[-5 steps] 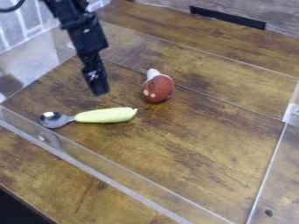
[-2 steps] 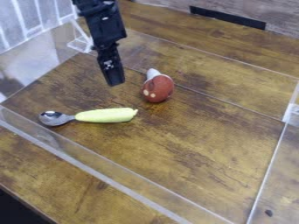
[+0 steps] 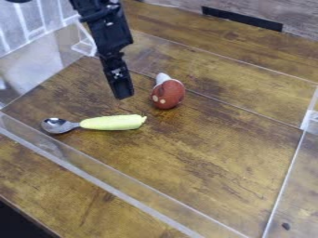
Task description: Move the green spoon to the left
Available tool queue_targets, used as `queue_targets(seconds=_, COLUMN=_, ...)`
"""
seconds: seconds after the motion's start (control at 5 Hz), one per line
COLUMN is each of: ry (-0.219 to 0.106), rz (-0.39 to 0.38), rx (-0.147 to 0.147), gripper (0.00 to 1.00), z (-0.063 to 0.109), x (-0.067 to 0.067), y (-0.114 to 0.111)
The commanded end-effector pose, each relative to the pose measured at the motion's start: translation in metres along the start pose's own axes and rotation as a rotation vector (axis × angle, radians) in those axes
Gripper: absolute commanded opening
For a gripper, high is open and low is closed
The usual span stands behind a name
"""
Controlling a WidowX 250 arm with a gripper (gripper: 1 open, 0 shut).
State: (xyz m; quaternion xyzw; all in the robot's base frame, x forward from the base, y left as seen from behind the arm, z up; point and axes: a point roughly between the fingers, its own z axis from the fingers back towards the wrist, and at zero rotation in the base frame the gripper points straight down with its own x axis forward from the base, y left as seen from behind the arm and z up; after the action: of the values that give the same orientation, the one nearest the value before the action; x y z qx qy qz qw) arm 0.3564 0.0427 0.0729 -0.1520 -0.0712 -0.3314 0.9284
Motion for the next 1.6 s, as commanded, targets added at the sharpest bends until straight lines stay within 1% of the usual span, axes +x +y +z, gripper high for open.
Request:
queue_targets(seconds=0.0, ry=-0.078, rz=0.095, rx=0.098, gripper=1.00, z=0.029, x=0.018, y=-0.012)
queue_targets(seconds=0.2, ry=-0.056, rz=0.128, rx=0.101, gripper=1.00, z=0.038, x=0.013, y=-0.006)
queue_targets(seconds=0.4, ry=-0.033, rz=0.144, rx=0.113, gripper=1.00, z=0.045, x=0.004, y=0.002)
queue_targets(seconds=0.6, ry=-0.024, rz=0.188, rx=0.134, gripper=1.00, z=0.054, x=-0.013, y=0.013)
queue_targets(seconds=0.8, ry=-0.031, rz=0.240, rx=0.142, gripper=1.00, z=0.058, x=-0.027, y=0.024)
queue_targets(seconds=1.0, ry=-0.029, rz=0.279, rx=0.144, gripper=1.00, z=0.060, x=-0.033, y=0.023)
queue_targets(seconds=1.4, ry=0.003, rz=0.195, rx=0.124, gripper=1.00, z=0.053, x=-0.027, y=0.025)
